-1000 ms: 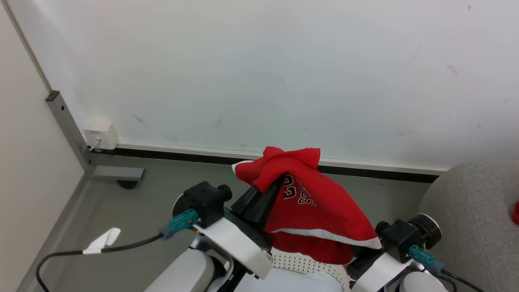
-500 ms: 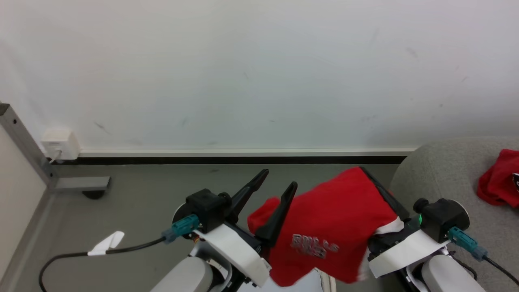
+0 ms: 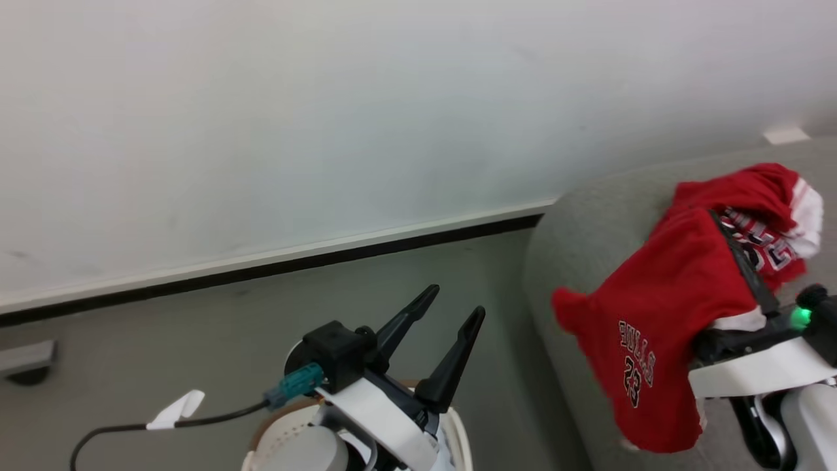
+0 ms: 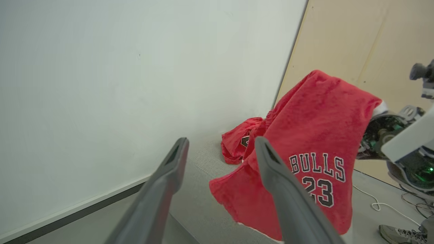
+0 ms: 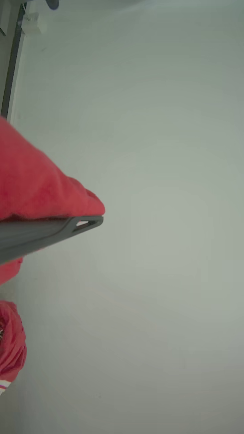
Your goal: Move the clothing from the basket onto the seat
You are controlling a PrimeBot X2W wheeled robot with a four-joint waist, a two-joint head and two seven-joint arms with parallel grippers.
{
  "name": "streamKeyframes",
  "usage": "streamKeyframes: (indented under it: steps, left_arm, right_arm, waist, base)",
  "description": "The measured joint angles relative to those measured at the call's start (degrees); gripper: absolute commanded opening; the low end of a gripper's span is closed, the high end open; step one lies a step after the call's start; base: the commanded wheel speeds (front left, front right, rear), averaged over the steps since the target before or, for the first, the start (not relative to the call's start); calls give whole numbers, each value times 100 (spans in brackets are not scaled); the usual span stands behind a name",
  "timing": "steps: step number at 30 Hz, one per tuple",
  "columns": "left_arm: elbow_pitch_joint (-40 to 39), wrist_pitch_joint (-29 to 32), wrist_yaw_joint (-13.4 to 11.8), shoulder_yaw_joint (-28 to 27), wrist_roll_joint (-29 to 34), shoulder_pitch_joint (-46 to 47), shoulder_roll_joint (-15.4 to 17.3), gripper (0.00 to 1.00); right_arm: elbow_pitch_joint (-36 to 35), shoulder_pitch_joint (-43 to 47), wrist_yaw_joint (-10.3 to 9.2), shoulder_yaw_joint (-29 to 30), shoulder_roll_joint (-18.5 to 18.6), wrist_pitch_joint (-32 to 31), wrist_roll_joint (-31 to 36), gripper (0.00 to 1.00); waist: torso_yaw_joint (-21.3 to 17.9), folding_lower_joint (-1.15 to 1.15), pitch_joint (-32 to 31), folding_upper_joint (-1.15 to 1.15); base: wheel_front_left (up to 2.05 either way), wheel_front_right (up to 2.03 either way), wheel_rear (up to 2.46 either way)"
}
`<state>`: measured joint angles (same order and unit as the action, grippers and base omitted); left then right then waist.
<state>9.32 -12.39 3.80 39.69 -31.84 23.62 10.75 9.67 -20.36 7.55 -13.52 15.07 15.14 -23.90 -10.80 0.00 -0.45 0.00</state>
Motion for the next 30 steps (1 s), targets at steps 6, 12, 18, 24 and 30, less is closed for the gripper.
streamKeyframes:
  steps: [6, 12, 18, 24, 30]
  left_arm:
    - [238, -133, 37, -14, 49, -9, 4, 100]
    - [520, -213, 100, -7, 160, 5, -21, 100]
    - [694, -240, 126, -43, 214, 50, -88, 100]
    - [822, -267, 172, -47, 270, 53, -133, 100]
    - [896, -269, 200, -44, 310, 85, -181, 100]
  right_arm:
    - [-223, 175, 0, 246, 134, 0, 1, 0]
    - [-334, 271, 0, 238, 147, 0, 0, 0]
    - [-381, 299, 0, 312, 177, 0, -7, 0]
    - [-387, 298, 0, 392, 268, 0, -10, 0]
    - [-203, 59, 0, 360, 516, -5, -57, 0]
  waist:
    - [-652, 0, 41, 0]
    - [-1234, 0, 79, 0]
    - [-1602, 0, 132, 0]
    - [-1679, 0, 166, 0]
    - [-1545, 0, 216, 0]
  base:
    - [0, 0, 0]
    - [0, 0, 0]
    - [0, 0, 0]
    - [0, 0, 0]
    - [0, 0, 0]
